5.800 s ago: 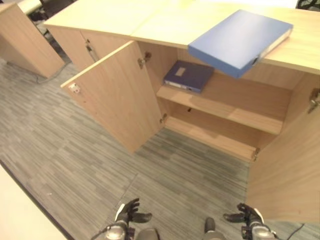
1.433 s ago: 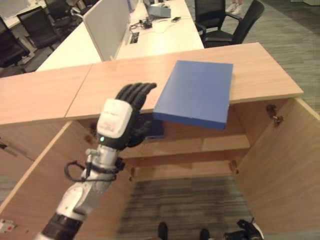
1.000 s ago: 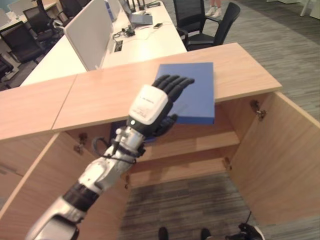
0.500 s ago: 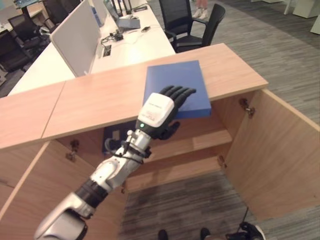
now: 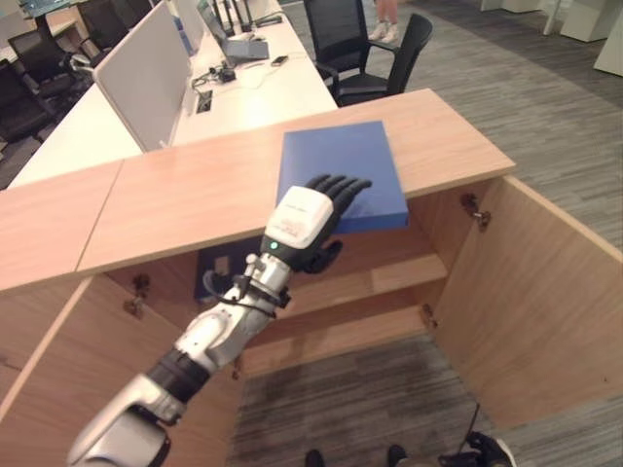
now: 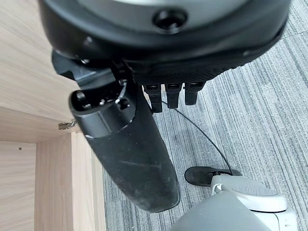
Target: Put the empty folder in the office cabinet
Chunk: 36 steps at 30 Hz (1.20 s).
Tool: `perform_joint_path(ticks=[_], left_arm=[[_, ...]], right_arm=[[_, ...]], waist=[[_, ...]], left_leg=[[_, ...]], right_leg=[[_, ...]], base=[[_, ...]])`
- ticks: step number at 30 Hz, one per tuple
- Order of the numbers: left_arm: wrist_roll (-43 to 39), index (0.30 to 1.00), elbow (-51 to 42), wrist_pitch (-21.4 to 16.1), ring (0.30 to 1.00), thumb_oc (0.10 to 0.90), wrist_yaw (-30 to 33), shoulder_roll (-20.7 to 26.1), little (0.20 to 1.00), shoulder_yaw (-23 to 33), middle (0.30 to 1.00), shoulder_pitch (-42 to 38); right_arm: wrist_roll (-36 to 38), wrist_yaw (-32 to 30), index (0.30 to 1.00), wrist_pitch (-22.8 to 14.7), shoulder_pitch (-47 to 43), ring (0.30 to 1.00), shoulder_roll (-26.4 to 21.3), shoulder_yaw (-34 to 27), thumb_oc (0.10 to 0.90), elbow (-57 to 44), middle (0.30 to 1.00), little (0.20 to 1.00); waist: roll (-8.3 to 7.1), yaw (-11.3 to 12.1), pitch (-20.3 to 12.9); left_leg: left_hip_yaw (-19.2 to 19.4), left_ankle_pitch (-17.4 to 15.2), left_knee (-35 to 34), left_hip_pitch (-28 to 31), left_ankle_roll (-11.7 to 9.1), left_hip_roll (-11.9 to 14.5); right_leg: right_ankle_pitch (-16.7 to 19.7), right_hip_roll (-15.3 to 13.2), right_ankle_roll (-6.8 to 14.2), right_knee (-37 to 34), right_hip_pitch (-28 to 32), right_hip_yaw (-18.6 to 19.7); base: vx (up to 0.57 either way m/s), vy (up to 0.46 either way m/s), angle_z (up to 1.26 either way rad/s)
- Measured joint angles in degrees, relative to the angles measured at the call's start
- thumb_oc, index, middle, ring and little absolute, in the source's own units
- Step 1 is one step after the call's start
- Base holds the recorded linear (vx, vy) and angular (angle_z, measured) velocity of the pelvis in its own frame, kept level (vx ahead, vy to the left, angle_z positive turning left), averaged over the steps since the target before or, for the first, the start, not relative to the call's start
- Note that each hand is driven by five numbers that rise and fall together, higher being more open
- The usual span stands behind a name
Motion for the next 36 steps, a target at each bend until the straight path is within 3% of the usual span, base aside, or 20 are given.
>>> perform_joint_path(ticks=[7, 16, 17, 18, 22, 36], left_arm=[[0.0, 0.900, 4.9, 1.6, 0.900, 0.800, 0.0, -0.5, 0.900, -0.4, 0.900, -1.4], [-0.1, 0.900, 14.3, 4.0, 0.900, 0.800, 0.0, -4.4, 0.900, -6.4, 0.900, -10.7], [-0.1, 0.559, 14.9, 4.0, 0.559, 0.573, 0.0, -4.7, 0.559, -6.4, 0.559, -11.1], [-0.1, 0.300, 15.2, 4.0, 0.300, 0.400, 0.0, -4.7, 0.300, -6.4, 0.300, -11.3], [-1.2, 0.300, 16.2, 4.6, 0.300, 0.400, 0.3, -4.9, 0.300, -6.5, 0.300, -12.2], [-3.6, 0.300, 11.9, 3.7, 0.300, 0.400, 3.4, -5.2, 0.300, -3.6, 0.300, -13.2]], right_arm=[[0.0, 0.0, 0.900, 0.0, -0.1, 0.900, 0.2, 0.0, 0.800, 0.0, 0.900, 0.900], [1.1, 0.2, 0.900, 0.0, -0.2, 0.900, 0.1, 0.5, 0.800, 0.1, 0.900, 0.900], [1.3, 0.2, 0.900, 0.0, -0.2, 0.900, 0.1, 0.6, 0.800, 0.1, 0.900, 0.900], [1.5, 0.3, 0.900, 0.0, -0.3, 0.900, 0.2, 0.6, 0.800, 0.0, 0.900, 0.900], [2.9, 0.6, 0.900, 0.0, -0.7, 0.900, 0.1, 0.6, 0.800, 0.0, 0.900, 0.900], [3.3, 0.7, 0.900, -0.1, 0.1, 0.900, 0.7, 0.6, 0.800, -0.1, 0.900, 0.900]], waist=[[-0.52, -0.7, -0.1], [-1.79, -1.6, -0.5], [-1.82, -1.8, -0.6], [-1.83, -1.9, -0.6], [-1.86, -3.1, -0.6], [-2.54, -2.2, -3.1]], left_leg=[[0.1, 0.0, 0.0, 0.0, 0.0, 0.0], [0.1, 0.0, -0.1, -0.1, 0.1, -0.1], [0.1, -0.2, -0.2, 0.0, 0.1, -0.1], [0.1, -0.1, 0.0, 0.0, 0.1, 0.0], [0.5, -0.3, -0.2, 0.1, 0.1, 0.1], [0.4, -0.3, -0.2, 0.2, -0.1, 0.4]], right_leg=[[0.2, -0.1, -0.1, 0.1, 0.0, 0.0], [0.3, -0.1, -0.1, 0.3, -0.1, 0.1], [0.2, -0.1, -0.1, 0.1, 0.0, 0.1], [0.3, -0.1, -0.1, 0.4, -0.1, 0.1], [0.3, 0.1, -0.1, 0.4, -0.2, 0.8], [0.3, 0.4, -0.1, 0.3, 0.0, 1.0]], base=[[0.00, 0.000, 0.00], [0.00, 0.000, 0.00], [0.00, 0.000, 0.00], [0.04, -0.002, -0.02], [0.03, -0.006, -0.08], [0.01, -0.004, 0.00]])
